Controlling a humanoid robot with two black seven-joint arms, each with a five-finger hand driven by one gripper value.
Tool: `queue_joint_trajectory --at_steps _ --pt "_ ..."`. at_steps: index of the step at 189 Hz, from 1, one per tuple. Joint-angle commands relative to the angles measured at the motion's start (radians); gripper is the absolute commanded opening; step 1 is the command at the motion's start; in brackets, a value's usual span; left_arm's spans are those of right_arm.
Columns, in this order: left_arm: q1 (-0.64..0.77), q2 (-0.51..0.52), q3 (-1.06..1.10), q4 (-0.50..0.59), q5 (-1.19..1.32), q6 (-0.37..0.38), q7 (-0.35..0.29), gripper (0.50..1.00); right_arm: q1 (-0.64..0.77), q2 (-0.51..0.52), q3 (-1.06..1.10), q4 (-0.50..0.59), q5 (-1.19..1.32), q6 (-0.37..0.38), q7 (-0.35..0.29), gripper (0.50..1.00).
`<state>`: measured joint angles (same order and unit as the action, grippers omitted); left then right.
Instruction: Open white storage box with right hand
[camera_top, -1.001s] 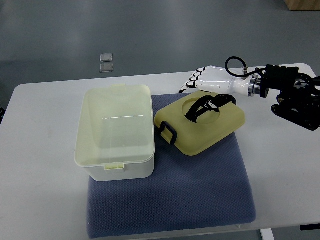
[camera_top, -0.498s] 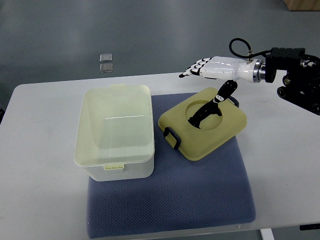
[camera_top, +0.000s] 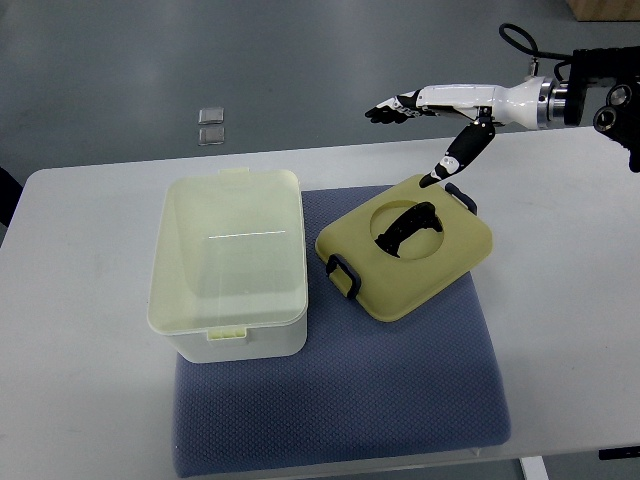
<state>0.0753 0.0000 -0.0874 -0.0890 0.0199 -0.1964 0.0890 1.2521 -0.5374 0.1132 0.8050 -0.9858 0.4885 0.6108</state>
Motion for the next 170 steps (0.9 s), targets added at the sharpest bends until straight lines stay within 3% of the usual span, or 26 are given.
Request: queue_joint_trajectory --at_steps 1,12,75,103,147,170 --pt "0.000 0.000 0.000 0.000 0.000 0.000 0.000 1.000 -0.036 -0.001 0.022 -0.007 0.199 0.021 0.000 0.928" --pt "0.000 0.000 0.000 0.000 0.000 0.000 0.000 1.000 -0.049 0.001 0.022 -0.010 0.317 0.021 -0.006 0.928" --pt "0.000 0.000 0.000 0.000 0.000 0.000 0.000 1.000 -0.141 0.065 0.020 -0.082 1.067 0.002 -0.309 0.930" --pt "0.000 0.000 0.002 0.000 0.000 0.000 0.000 1.000 -0.215 0.126 0.025 -0.093 1.248 -0.038 -0.315 0.930" --pt "0.001 0.000 0.000 0.000 0.000 0.000 0.000 1.000 -0.347 0.172 0.203 -0.098 1.273 -0.056 -0.332 0.928" --pt "0.000 0.000 0.000 0.000 0.000 0.000 0.000 1.000 -0.359 0.172 0.224 -0.098 1.291 -0.064 -0.413 0.928"
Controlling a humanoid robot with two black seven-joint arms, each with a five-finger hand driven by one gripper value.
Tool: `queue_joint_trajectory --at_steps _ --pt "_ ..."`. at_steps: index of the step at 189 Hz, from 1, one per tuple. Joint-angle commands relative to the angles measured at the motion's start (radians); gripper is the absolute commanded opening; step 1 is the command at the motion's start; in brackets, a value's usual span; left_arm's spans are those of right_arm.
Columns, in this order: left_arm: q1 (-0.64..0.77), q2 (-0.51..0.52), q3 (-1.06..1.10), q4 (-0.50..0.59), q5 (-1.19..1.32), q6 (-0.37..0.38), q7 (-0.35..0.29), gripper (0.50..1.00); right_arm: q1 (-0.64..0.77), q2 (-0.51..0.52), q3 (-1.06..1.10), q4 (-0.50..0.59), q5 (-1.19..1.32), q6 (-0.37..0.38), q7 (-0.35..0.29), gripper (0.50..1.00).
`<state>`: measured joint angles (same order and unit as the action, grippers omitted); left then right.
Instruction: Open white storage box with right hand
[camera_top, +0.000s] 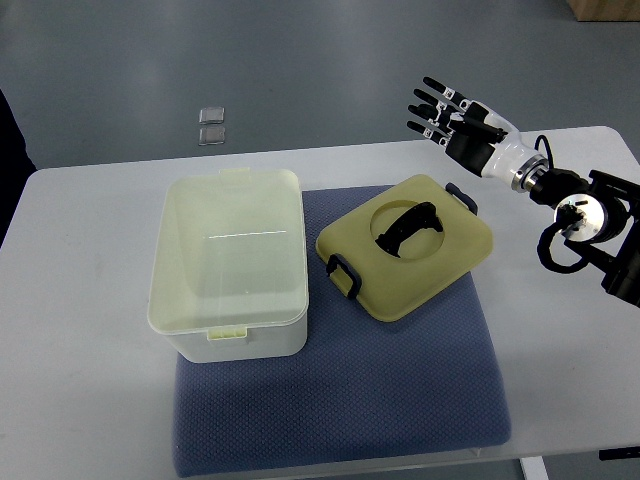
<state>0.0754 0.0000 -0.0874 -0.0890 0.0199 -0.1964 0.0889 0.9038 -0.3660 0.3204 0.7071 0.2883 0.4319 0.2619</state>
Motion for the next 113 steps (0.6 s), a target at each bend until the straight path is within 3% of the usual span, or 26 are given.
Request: queue_joint_trajectory --at_steps 1,38,113 --pt "0.000 0.000 0.000 0.000 0.000 0.000 0.000 1.000 -0.011 0.001 0.017 0.000 0.017 -0.007 -0.064 0.928" --pt "0.000 0.000 0.000 0.000 0.000 0.000 0.000 1.000 -0.008 -0.005 0.022 -0.001 0.149 -0.019 -0.288 0.928" --pt "0.000 0.000 0.002 0.000 0.000 0.000 0.000 1.000 -0.006 -0.007 0.048 0.000 0.149 0.028 -0.282 0.932"
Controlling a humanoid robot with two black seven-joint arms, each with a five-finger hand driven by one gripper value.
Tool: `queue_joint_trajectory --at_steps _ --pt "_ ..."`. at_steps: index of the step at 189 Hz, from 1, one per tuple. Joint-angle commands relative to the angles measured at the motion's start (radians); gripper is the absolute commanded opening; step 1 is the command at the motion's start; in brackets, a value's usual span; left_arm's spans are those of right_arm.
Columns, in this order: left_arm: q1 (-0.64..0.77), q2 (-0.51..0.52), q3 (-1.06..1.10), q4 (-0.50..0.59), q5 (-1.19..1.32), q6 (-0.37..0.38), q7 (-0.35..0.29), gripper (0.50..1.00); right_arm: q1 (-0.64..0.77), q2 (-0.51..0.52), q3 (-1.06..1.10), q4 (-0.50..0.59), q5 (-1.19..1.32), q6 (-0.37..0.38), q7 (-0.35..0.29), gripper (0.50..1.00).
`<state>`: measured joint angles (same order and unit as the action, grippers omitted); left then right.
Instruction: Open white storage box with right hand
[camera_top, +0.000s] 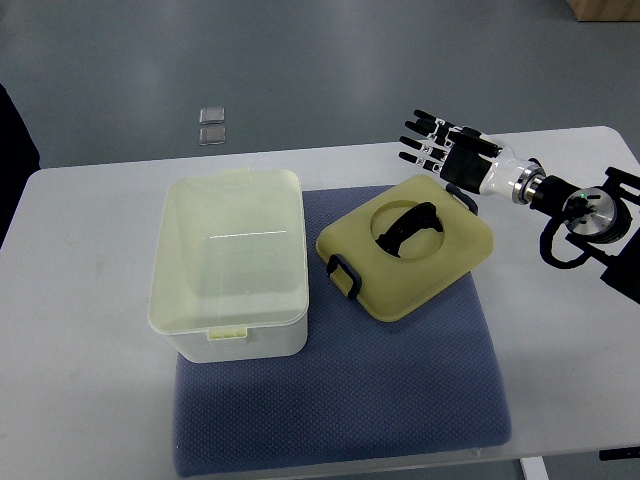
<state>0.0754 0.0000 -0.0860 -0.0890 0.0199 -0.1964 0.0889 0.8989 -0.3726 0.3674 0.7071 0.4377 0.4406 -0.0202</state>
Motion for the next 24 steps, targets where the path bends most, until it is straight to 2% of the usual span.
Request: queue_joint_trajectory --at_steps 1,24 --pt "0.000 0.000 0.000 0.000 0.000 0.000 0.000 1.000 -0.002 0.000 0.001 0.000 -0.001 0.020 0.000 0.932" --pt "0.000 0.000 0.000 0.000 0.000 0.000 0.000 1.000 -0.003 -0.002 0.004 0.000 -0.001 0.061 0.002 0.932"
